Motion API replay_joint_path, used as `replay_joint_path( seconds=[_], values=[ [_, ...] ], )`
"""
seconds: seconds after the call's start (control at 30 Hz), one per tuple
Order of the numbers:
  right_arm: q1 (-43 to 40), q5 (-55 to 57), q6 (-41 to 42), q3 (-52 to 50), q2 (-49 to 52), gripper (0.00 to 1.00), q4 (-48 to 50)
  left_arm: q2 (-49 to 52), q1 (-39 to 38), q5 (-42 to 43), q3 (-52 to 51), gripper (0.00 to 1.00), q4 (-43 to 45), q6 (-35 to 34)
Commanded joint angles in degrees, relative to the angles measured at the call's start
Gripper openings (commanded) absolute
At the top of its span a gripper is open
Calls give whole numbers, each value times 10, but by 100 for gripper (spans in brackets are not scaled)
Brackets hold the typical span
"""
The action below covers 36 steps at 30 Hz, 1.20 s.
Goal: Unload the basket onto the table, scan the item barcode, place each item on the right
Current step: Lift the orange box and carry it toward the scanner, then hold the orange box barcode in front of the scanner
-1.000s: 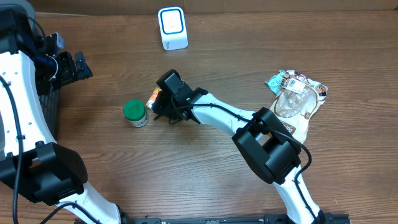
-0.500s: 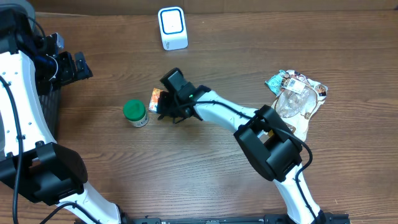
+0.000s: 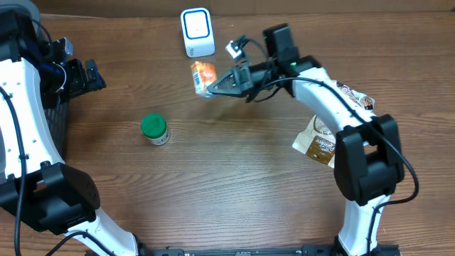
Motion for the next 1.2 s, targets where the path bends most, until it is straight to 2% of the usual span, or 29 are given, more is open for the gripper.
replay_joint_path(
  seconds=[0.0, 0.23, 0.53, 0.73, 0.8, 1.0, 1.17],
  values=[
    [-1, -120, -21, -1, -6, 4, -10, 0, -1, 7, 4, 100, 0, -2],
    [-2, -120, -3, -1, -7, 4, -9, 0, -1, 7, 4, 100, 0, -2],
    [-2, -120, 135, -1, -9, 4, 5, 0, -1, 7, 4, 100, 0, -2],
    [-2, -116, 153, -1, -11, 4, 33, 0, -1, 7, 4, 100, 0, -2],
    [-2, -70, 153, -1, -11, 4, 19, 0, -1, 7, 4, 100, 0, -2],
    [24, 181, 126, 1, -11, 4, -70, 0, -1, 7, 4, 100, 0, -2],
    [37, 323, 103, 69, -11, 4, -144, 0, -1, 7, 4, 100, 0, -2]
  ],
)
